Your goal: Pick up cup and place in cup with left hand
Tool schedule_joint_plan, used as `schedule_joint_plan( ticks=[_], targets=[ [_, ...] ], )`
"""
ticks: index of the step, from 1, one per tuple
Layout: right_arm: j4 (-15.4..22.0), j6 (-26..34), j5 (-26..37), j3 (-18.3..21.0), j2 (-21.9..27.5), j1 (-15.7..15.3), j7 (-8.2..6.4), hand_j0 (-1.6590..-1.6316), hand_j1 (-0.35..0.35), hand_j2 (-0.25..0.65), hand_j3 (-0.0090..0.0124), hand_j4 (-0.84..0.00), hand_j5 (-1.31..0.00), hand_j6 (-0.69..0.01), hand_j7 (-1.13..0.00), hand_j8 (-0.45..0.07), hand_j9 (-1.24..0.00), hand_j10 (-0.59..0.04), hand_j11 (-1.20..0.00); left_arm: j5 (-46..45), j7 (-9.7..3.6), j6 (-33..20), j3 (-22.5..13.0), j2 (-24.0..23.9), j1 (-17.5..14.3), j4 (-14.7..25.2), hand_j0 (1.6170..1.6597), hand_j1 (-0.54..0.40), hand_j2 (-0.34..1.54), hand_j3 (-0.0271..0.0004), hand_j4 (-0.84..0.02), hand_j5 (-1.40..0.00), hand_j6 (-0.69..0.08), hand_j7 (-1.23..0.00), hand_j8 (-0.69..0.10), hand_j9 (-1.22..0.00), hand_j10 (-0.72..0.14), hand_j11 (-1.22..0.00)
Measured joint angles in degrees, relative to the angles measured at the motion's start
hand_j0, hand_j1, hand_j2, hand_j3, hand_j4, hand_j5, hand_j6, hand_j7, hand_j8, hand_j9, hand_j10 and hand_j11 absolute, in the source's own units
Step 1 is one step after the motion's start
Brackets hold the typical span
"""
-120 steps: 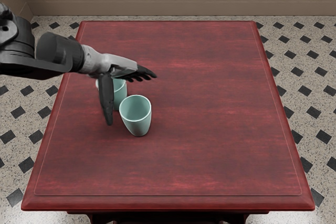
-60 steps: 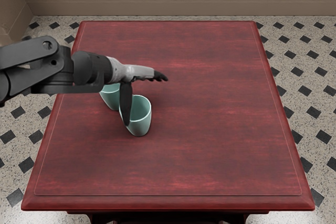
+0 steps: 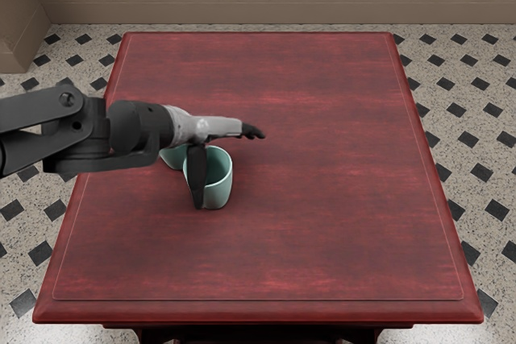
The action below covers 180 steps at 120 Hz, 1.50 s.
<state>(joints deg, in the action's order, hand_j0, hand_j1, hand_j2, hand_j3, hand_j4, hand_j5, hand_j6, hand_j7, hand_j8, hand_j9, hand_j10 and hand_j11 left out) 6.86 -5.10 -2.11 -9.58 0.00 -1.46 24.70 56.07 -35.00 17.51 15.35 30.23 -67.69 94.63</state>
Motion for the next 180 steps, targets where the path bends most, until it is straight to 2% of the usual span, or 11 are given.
schedule_joint_plan(
  ticks=[23, 57, 82, 106, 117, 128, 129, 133, 138, 156, 180],
  targets=[
    [0.0, 0.0, 0.0, 0.0, 0.0, 0.1, 0.00, -1.6581, -0.349, 0.000, 0.0000, 0.000, 0.00, 0.000, 0.00, 0.000, 0.00, 0.000, 0.00, 3.4, 0.00, -1.4, 0.0, -0.2, 2.0, 0.4, 1.6581, 0.240, 0.02, 0.0000, -0.094, -0.12, -0.095, -0.12, -0.094, -0.12, -0.093, -0.12],
    [0.0, 0.0, 0.0, 0.0, 0.0, 0.1, 0.00, -1.6581, -0.349, 0.000, 0.0000, 0.000, 0.00, 0.000, 0.00, 0.000, 0.00, 0.000, 0.00, 4.6, 0.00, -2.2, 0.0, 0.4, 2.4, 0.2, 1.6581, 0.187, 0.03, 0.0000, -0.138, -0.18, -0.139, -0.18, -0.139, -0.18, -0.138, -0.18],
    [0.0, 0.0, 0.0, 0.0, 0.0, 0.1, 0.00, -1.6581, -0.349, 0.000, 0.0000, 0.000, 0.00, 0.000, 0.00, 0.000, 0.00, 0.000, 0.00, 4.6, 0.00, -2.2, 0.0, 0.8, 2.5, 0.2, 1.6581, 0.077, 0.06, 0.0000, -0.217, -0.28, -0.218, -0.28, -0.217, -0.28, -0.216, -0.28],
    [0.0, 0.0, 0.0, 0.0, 0.0, 0.1, 0.00, -1.6581, -0.349, 0.000, 0.0000, 0.000, 0.00, 0.000, 0.00, 0.000, 0.00, 0.000, 0.00, 4.6, -0.01, -2.2, 0.0, 0.8, 2.8, 0.2, 1.6581, -0.147, 0.17, 0.0000, -0.273, -0.36, -0.274, -0.36, -0.274, -0.36, -0.273, -0.36],
    [0.0, 0.0, 0.0, 0.0, 0.0, 0.1, -0.01, -1.6581, -0.349, 0.000, 0.0000, 0.000, 0.00, 0.000, 0.00, 0.000, 0.00, 0.000, 0.00, 4.6, -0.01, -2.1, 0.0, 0.8, 2.8, 0.2, 1.6582, -0.182, 0.19, 0.0000, -0.303, -0.40, -0.306, -0.40, -0.242, -0.39, -0.303, -0.39],
    [0.0, 0.0, 0.0, 0.0, 0.0, 0.1, -0.01, -1.6581, -0.349, 0.000, 0.0000, 0.000, 0.00, 0.000, 0.00, 0.000, 0.00, 0.000, 0.00, 4.5, -0.01, -2.0, 0.0, 0.8, 2.8, 0.2, 1.6581, -0.204, 0.19, 0.0000, -0.319, -0.44, -0.261, -0.44, -0.202, -0.43, -0.324, -0.43],
    [0.0, 0.0, 0.0, 0.0, 0.0, 0.1, -0.01, -1.6581, -0.349, 0.000, 0.0000, 0.000, 0.00, 0.000, 0.00, 0.000, 0.00, 0.000, 0.00, 4.5, -0.01, -2.0, 0.0, 0.8, 2.8, 0.2, 1.6583, -0.211, 0.20, 0.0000, -0.320, -0.44, -0.276, -0.44, -0.197, -0.43, -0.326, -0.43],
    [0.0, 0.0, 0.0, 0.0, 0.0, 0.1, -0.02, -1.6581, -0.349, 0.000, 0.0000, 0.000, 0.00, 0.000, 0.00, 0.000, 0.00, 0.000, 0.00, 4.5, -0.01, -1.9, 0.0, 0.7, 2.8, 0.2, 1.6581, -0.196, 0.19, 0.0000, -0.326, -0.46, -0.262, -0.45, -0.194, -0.44, -0.333, -0.44],
    [0.0, 0.0, 0.0, 0.0, 0.0, 0.1, -0.02, -1.6581, -0.349, 0.000, 0.0000, 0.000, 0.00, 0.000, 0.00, 0.000, 0.00, 0.000, 0.00, 4.4, 0.00, -2.0, 0.0, 0.6, 2.7, 0.2, 1.6580, -0.153, 0.17, 0.0000, -0.342, -0.46, -0.283, -0.46, -0.227, -0.45, -0.347, -0.45],
    [0.0, 0.0, 0.0, 0.0, 0.0, 0.1, -0.02, -1.6581, -0.349, 0.000, 0.0000, 0.000, 0.00, 0.000, 0.00, 0.000, 0.00, 0.000, 0.00, 4.3, 0.00, -2.0, 0.2, 0.9, 2.7, 0.2, 1.6570, -0.091, 0.11, 0.0000, -0.381, -0.51, -0.324, -0.50, -0.299, -0.50, -0.383, -0.50],
    [0.0, 0.0, 0.0, 0.0, 0.0, 0.1, -0.03, -1.6581, -0.349, 0.000, 0.0000, 0.000, 0.00, 0.000, 0.00, 0.000, 0.00, 0.000, 0.00, 3.9, 0.00, -2.0, 0.8, 0.9, 2.0, 0.2, 1.6565, -0.064, 0.07, 0.0000, -0.406, -0.53, -0.374, -0.53, -0.332, -0.53, -0.406, -0.53]
  ],
)
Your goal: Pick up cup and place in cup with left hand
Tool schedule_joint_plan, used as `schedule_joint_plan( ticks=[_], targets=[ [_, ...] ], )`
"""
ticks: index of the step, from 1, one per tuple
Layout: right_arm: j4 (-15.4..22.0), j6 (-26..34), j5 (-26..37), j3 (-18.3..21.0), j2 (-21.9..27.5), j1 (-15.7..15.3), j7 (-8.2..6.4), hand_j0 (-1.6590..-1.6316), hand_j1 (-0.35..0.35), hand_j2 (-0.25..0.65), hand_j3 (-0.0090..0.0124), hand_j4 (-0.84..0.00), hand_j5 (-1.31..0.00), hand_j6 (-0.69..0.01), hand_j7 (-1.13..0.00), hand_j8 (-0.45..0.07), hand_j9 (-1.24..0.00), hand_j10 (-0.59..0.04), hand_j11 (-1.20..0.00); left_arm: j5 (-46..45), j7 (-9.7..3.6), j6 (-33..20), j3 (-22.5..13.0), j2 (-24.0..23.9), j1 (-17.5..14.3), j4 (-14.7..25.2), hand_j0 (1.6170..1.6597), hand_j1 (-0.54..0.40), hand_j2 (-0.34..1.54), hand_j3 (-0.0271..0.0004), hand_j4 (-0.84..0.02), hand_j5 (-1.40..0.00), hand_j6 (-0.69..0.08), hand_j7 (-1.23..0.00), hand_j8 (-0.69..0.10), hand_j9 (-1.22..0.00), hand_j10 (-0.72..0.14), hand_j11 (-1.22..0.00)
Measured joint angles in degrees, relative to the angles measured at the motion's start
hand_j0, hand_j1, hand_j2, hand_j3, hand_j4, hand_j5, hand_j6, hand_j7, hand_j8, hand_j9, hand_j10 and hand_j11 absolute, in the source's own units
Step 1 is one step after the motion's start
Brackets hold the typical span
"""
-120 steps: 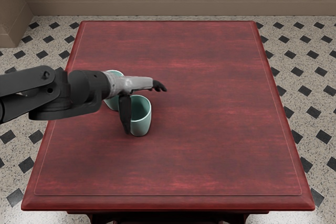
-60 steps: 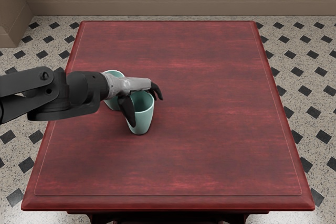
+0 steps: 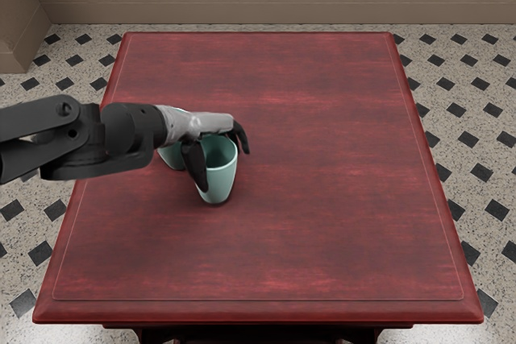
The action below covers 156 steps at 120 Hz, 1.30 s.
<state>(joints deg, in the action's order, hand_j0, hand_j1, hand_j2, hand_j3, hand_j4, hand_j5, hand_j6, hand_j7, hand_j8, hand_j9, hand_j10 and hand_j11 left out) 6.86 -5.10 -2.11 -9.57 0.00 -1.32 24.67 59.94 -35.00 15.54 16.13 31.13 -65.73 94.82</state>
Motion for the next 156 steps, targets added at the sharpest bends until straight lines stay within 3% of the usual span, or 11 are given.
schedule_joint_plan(
  ticks=[60, 102, 127, 156],
  targets=[
    [0.0, 0.0, 0.0, 0.0, 0.0, 0.2, -0.06, -1.6581, -0.349, 0.000, 0.0000, 0.000, 0.00, 0.000, 0.00, 0.000, 0.00, 0.000, 0.00, -4.2, 0.00, 1.3, 1.0, -0.9, -7.2, -3.0, 1.6562, -0.058, 0.05, 0.0000, -0.416, -0.54, -0.381, -0.54, -0.335, -0.55, -0.419, -0.54],
    [0.0, 0.0, 0.0, 0.1, 0.0, 0.2, -0.06, -1.6581, -0.349, 0.000, 0.0000, 0.000, 0.00, 0.000, 0.00, 0.000, 0.00, 0.000, 0.00, -9.8, 0.00, 2.9, 0.7, -0.6, -15.3, -5.0, 1.6561, -0.051, 0.04, 0.0000, -0.414, -0.54, -0.398, -0.54, -0.350, -0.54, -0.415, -0.54],
    [0.0, 0.0, 0.0, 0.1, 0.0, 0.2, -0.06, -1.6581, -0.349, 0.000, 0.0000, 0.000, 0.00, 0.000, 0.00, 0.000, 0.00, 0.000, 0.00, -12.1, 0.00, 3.9, 0.6, 0.0, -17.8, -5.5, 1.6558, -0.041, 0.03, 0.0000, -0.414, -0.54, -0.403, -0.54, -0.347, -0.54, -0.413, -0.54],
    [0.0, 0.0, 0.0, 0.1, 0.0, 0.2, -0.06, -1.6581, -0.349, 0.000, 0.0000, 0.000, 0.00, 0.000, 0.00, 0.000, 0.00, 0.000, 0.00, -14.2, -0.01, 5.5, 0.5, 3.6, -19.6, -5.5, 1.6564, -0.090, 0.06, 0.0000, -0.410, -0.55, -0.383, -0.55, -0.322, -0.55, -0.413, -0.54]
  ],
)
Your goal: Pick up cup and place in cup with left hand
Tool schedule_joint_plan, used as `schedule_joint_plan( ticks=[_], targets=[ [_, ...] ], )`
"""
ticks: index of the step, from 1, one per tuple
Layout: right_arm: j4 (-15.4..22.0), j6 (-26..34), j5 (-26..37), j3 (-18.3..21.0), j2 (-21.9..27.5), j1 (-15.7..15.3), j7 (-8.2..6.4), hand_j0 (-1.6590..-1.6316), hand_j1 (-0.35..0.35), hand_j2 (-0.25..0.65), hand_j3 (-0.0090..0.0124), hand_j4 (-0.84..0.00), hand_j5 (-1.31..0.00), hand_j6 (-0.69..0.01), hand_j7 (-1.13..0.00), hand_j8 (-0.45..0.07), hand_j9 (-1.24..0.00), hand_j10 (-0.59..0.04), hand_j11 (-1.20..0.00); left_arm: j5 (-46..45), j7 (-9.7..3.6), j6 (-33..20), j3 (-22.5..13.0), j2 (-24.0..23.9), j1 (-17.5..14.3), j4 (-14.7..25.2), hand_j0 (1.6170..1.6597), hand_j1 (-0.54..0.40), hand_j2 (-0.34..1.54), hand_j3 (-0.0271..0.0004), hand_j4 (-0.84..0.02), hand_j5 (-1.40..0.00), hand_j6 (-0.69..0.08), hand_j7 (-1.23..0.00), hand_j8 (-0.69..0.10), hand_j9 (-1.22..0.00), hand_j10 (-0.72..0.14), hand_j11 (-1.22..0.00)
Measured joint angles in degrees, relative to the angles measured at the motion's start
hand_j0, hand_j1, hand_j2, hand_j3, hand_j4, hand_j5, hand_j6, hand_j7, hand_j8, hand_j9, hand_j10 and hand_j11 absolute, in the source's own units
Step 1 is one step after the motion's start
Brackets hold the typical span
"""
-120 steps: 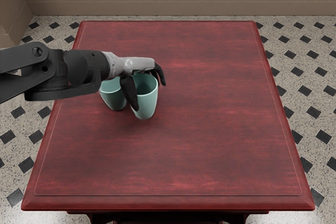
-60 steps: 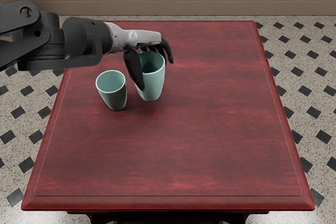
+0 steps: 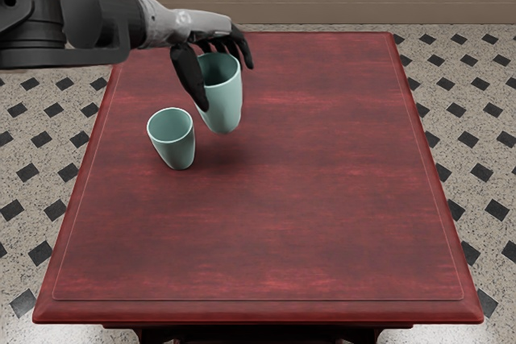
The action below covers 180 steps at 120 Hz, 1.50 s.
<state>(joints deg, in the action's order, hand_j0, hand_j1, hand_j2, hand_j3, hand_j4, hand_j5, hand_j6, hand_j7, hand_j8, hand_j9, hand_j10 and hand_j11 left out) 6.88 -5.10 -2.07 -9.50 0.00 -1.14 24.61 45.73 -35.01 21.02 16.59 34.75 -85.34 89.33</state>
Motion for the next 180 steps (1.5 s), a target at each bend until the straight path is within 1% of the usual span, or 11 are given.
schedule_joint_plan(
  ticks=[17, 36, 51, 84, 107, 114, 116, 127, 131, 140, 180],
  targets=[
    [0.0, 0.0, 0.0, 0.0, 0.0, 0.1, 0.00, -1.6581, -0.349, 0.000, 0.0000, 0.000, 0.00, 0.000, 0.00, 0.000, 0.00, 0.000, 0.00, -0.5, 0.00, 0.7, -0.1, 1.1, 0.0, 0.0, 1.6564, -0.090, 0.06, 0.0000, -0.405, -0.55, -0.379, -0.55, -0.321, -0.54, -0.408, -0.54],
    [0.0, 0.0, 0.0, 0.0, 0.0, 0.1, 0.00, -1.6581, -0.349, 0.000, 0.0000, 0.000, 0.00, 0.000, 0.00, 0.000, 0.00, 0.000, 0.00, -0.7, 0.00, 1.8, 0.0, 4.9, -0.8, 0.3, 1.6565, -0.079, 0.05, 0.0000, -0.407, -0.55, -0.391, -0.55, -0.336, -0.54, -0.410, -0.54],
    [0.0, 0.0, 0.0, 0.0, 0.0, 0.1, 0.00, -1.6581, -0.349, 0.000, 0.0000, 0.000, 0.00, 0.000, 0.00, 0.000, 0.00, 0.000, 0.00, -0.7, 0.00, 2.6, 0.0, 5.5, -0.6, 0.4, 1.6565, -0.081, 0.05, 0.0000, -0.408, -0.55, -0.397, -0.55, -0.336, -0.54, -0.412, -0.54],
    [0.1, 0.0, 0.0, 0.0, 0.0, 0.1, 0.00, -1.6581, -0.349, 0.000, 0.0000, 0.000, 0.00, 0.000, 0.00, 0.000, 0.00, 0.000, 0.00, -0.7, 0.00, 3.4, -0.1, 8.0, 0.0, 0.4, 1.6572, -0.102, 0.07, 0.0000, -0.405, -0.55, -0.377, -0.56, -0.326, -0.54, -0.410, -0.54],
    [0.1, 0.0, 0.0, 0.0, 0.0, 0.1, 0.00, -1.6581, -0.349, 0.000, 0.0000, 0.000, 0.00, 0.000, 0.00, 0.000, 0.00, 0.000, 0.00, -0.6, 0.00, 3.5, -0.1, 8.1, 0.4, 0.1, 1.6571, -0.089, 0.05, 0.0000, -0.406, -0.55, -0.388, -0.55, -0.338, -0.54, -0.409, -0.54],
    [0.1, 0.0, 0.0, 0.0, 0.0, 0.1, 0.00, -1.6581, -0.349, 0.000, 0.0000, 0.000, 0.00, 0.000, 0.00, 0.000, 0.00, 0.000, 0.00, -0.5, 0.00, 3.5, -0.1, 8.1, 0.7, 0.0, 1.6572, -0.094, 0.05, 0.0000, -0.403, -0.56, -0.380, -0.56, -0.332, -0.54, -0.408, -0.54],
    [0.1, 0.0, 0.0, 0.0, 0.0, 0.1, 0.00, -1.6581, -0.349, 0.000, 0.0000, 0.000, 0.00, 0.000, 0.00, 0.000, 0.00, 0.000, 0.00, -0.5, -0.01, 3.5, -0.1, 8.1, 0.8, 0.0, 1.6573, -0.107, 0.10, 0.0000, -0.400, -0.56, -0.379, -0.56, -0.327, -0.54, -0.407, -0.54],
    [0.1, 0.0, 0.0, 0.0, 0.0, 0.1, 0.00, -1.6581, -0.349, 0.000, 0.0000, 0.000, 0.00, 0.000, 0.00, 0.000, 0.00, 0.000, 0.00, -0.4, -0.01, 3.5, -0.1, 8.1, 1.0, -0.3, 1.6575, -0.110, 0.10, 0.0000, -0.395, -0.56, -0.374, -0.57, -0.329, -0.54, -0.406, -0.54],
    [0.1, 0.0, 0.0, 0.0, 0.0, 0.1, 0.00, -1.6581, -0.349, 0.000, 0.0000, 0.000, 0.00, 0.000, 0.00, 0.000, 0.00, 0.000, 0.00, -0.3, -0.01, 3.5, -0.1, 8.1, 1.5, -0.4, 1.6576, -0.118, 0.10, 0.0000, -0.396, -0.56, -0.367, -0.57, -0.316, -0.54, -0.405, -0.54],
    [0.2, 0.0, 0.0, 0.0, 0.0, 0.1, 0.00, -1.6581, -0.349, 0.000, 0.0000, 0.000, 0.00, 0.000, 0.00, 0.000, 0.00, 0.000, 0.00, -0.3, 0.00, 3.5, -0.2, 8.1, 2.3, -0.8, 1.6573, -0.106, 0.09, 0.0000, -0.397, -0.56, -0.373, -0.56, -0.321, -0.54, -0.415, -0.54],
    [0.3, 0.0, 0.0, 0.0, 0.0, 0.1, 0.00, -1.6581, -0.349, 0.000, 0.0000, 0.000, 0.00, 0.000, 0.00, 0.000, 0.00, 0.000, 0.00, -0.2, 0.00, 3.5, -0.2, 8.1, 2.5, -2.0, 1.6568, -0.085, 0.05, 0.0000, -0.404, -0.55, -0.398, -0.55, -0.343, -0.54, -0.429, -0.54]
  ],
)
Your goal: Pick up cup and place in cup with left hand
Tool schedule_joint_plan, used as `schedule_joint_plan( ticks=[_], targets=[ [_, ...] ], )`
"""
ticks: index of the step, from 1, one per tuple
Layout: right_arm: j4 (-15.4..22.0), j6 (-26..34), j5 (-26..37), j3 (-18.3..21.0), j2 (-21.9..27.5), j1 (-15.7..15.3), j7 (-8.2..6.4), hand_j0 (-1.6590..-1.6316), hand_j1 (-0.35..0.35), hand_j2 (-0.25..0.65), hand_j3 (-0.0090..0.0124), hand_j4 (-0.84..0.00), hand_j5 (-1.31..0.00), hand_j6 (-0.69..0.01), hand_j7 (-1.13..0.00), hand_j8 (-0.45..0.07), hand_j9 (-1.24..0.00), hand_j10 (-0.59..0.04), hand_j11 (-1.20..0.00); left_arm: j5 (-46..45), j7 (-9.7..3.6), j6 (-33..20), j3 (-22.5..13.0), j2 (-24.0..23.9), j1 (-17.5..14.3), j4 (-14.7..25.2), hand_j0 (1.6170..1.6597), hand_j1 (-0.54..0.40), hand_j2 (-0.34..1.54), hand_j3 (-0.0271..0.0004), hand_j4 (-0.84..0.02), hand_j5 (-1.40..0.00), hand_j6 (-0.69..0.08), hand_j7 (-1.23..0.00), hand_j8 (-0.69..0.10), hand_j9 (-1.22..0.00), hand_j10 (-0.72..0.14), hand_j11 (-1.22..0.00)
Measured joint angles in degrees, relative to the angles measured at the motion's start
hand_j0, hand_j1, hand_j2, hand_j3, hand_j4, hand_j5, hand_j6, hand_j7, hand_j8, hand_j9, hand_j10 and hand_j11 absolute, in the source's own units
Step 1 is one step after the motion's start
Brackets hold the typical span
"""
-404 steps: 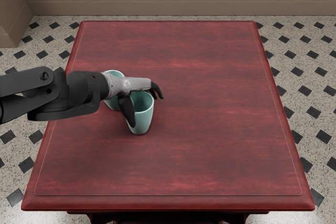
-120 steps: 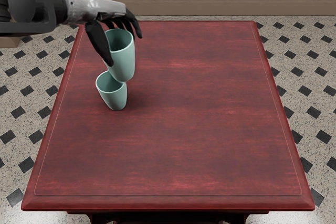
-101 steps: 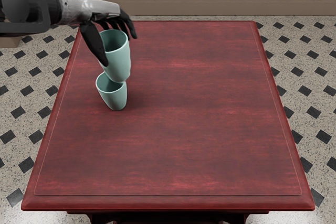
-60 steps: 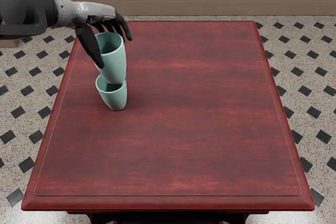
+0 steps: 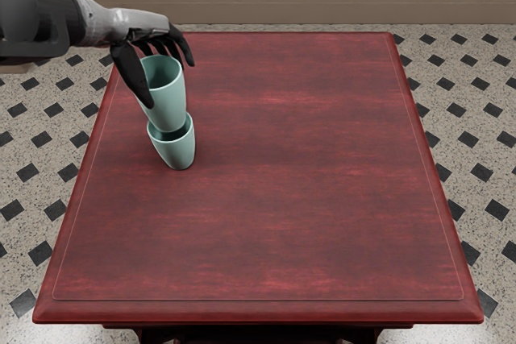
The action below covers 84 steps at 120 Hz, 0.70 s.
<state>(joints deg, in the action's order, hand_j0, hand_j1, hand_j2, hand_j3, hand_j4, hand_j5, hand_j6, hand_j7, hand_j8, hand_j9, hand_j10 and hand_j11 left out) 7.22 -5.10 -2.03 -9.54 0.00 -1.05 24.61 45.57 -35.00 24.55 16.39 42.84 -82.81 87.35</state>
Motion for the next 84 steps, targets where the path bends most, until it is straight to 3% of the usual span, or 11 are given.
schedule_joint_plan(
  ticks=[45, 84],
  targets=[
    [0.1, 0.0, 0.0, 0.0, 0.0, 0.0, 0.00, -1.6581, -0.349, 0.000, 0.0000, 0.000, 0.00, 0.000, 0.00, 0.000, 0.00, 0.000, 0.00, 0.1, 0.00, 0.0, -0.1, -0.3, 0.7, -0.7, 1.6572, -0.088, 0.08, 0.0000, -0.399, -0.54, -0.399, -0.54, -0.349, -0.53, -0.437, -0.53],
    [0.1, 0.0, 0.0, 0.0, 0.0, 0.0, 0.00, -1.6581, -0.349, 0.000, 0.0000, 0.000, 0.00, 0.000, 0.00, 0.000, 0.00, 0.000, 0.00, -0.5, 0.00, -0.2, 0.1, 0.0, 0.7, -1.2, 1.6579, 0.064, 0.05, 0.0000, -0.248, -0.32, -0.249, -0.32, -0.238, -0.32, -0.255, -0.32]
  ],
)
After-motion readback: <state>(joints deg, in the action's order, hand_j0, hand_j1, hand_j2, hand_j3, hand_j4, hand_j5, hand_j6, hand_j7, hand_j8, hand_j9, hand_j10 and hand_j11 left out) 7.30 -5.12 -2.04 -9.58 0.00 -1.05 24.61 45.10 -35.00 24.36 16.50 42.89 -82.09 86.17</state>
